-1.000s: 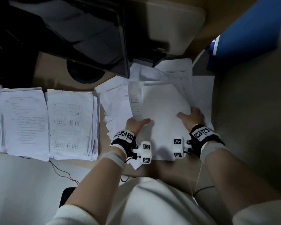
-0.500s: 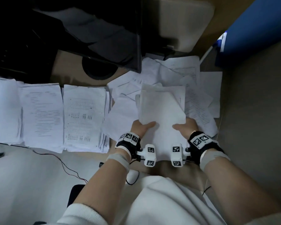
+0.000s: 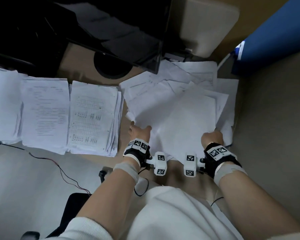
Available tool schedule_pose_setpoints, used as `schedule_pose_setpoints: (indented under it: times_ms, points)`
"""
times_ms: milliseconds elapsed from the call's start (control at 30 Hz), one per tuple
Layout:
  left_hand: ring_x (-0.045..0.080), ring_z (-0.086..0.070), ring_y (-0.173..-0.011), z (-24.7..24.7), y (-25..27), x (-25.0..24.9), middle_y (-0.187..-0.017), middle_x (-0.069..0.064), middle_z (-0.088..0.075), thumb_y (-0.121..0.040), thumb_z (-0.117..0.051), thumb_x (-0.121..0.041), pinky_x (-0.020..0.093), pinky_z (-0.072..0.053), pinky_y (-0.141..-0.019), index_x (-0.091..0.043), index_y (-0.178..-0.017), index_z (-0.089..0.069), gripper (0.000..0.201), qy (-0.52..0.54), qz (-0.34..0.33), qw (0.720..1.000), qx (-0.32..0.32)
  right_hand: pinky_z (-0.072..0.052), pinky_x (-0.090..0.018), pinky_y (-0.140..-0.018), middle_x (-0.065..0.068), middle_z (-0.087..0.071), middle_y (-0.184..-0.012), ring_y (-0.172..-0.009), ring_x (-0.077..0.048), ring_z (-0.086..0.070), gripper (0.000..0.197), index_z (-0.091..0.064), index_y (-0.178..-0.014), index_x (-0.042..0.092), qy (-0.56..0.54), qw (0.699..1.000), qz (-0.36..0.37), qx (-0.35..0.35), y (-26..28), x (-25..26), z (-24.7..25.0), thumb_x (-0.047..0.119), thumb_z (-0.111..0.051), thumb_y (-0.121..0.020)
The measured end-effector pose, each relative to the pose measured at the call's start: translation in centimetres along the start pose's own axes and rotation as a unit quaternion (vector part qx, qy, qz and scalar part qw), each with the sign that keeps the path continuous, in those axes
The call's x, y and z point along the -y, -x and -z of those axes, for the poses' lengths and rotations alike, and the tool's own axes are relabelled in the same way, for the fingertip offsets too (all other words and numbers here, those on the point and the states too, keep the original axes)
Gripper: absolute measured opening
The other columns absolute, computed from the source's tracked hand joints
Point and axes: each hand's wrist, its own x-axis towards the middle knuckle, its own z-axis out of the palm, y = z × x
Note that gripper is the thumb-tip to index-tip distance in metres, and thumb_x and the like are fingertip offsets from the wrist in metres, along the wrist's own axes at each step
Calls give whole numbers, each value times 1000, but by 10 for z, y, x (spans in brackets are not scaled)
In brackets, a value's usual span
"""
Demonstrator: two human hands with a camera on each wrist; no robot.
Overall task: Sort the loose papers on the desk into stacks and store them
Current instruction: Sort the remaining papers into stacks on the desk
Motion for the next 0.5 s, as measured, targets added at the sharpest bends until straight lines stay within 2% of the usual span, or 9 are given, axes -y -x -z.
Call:
schedule_pose_setpoints:
  times_ms: [67,133,200,233,267,333,400,433,500]
  points:
    - [37,-44,-134,-3,-3,-1,-151,15,-33,-78,-71,-24,49,-38,-111,-11,-154,-25,89,-10,-12,1000,2,-41,-38,-103,-20,-55,-140,-126,-40,-53,41,-50,-138,-2,-11,1000,-10,-1,1,-4,-3,2,-42,-97]
    - [36,-48,-128,-3,-6,-2,-148,14,-34,-82,-69,-20,43,-41,-108,-12,-152,-30,80,-20,-27,999,-1,-42,-38,-104,-19,-55,-140,-126,-39,-53,44,-50,-139,0,-23,1000,-18,-8,2,-6,-4,4,-41,-97]
    - [29,-55,-109,-1,-11,-1,-145,12,-34,-89,-65,-16,29,-40,-94,-13,-147,-38,64,-31,-43,999,9,-41,-37,-104,-19,-53,-142,-127,-39,-52,46,-47,-142,1,-15,1000,-8,-2,3,-6,-5,3,-40,-96]
    - [25,-54,-97,0,-13,-1,-143,12,-35,-92,-63,-17,25,-38,-86,-13,-143,-44,55,-45,-52,998,15,-41,-38,-104,-18,-53,-142,-127,-39,-52,49,-44,-144,4,-11,1000,4,9,3,-5,-7,2,-39,-96]
    - [24,-52,-93,1,-14,-2,-141,12,-36,-95,-61,-19,21,-36,-83,-14,-139,-51,46,-59,-66,996,18,-42,-39,-105,-18,-52,-143,-126,-38,-52,53,-42,-146,7,-10,1000,12,22,3,-5,-10,1,-39,-94]
    - [25,-51,-105,2,-20,-3,-142,13,-40,-98,-59,-23,17,-34,-85,-13,-129,-61,33,-92,-98,991,23,-44,-45,-106,-17,-48,-144,-126,-40,-50,63,-33,-149,15,-2,999,18,39,5,-5,-15,1,-42,-89]
    - [18,-42,-118,3,-21,-4,-144,12,-43,-98,-57,-28,18,-30,-100,-16,-123,-67,29,-133,-138,981,23,-44,-46,-105,-16,-42,-146,-128,-40,-46,72,-28,-150,21,2,999,15,35,7,-3,-17,2,-51,-85]
    - [20,-39,-124,3,-21,-6,-145,9,-42,-98,-57,-29,24,-29,-106,-18,-121,-68,29,-149,-152,977,5,-44,-45,-105,-15,-39,-148,-129,-39,-45,75,-28,-150,23,-7,999,15,38,7,-4,-18,3,-55,-83]
    - [26,-34,-134,5,-19,-14,-145,4,-40,-98,-54,-28,35,-27,-112,-17,-120,-68,29,-178,-162,970,-38,-48,-42,-100,-14,-43,-144,-124,-36,-52,76,-32,-149,21,-41,997,20,57,9,-5,-22,5,-60,-80]
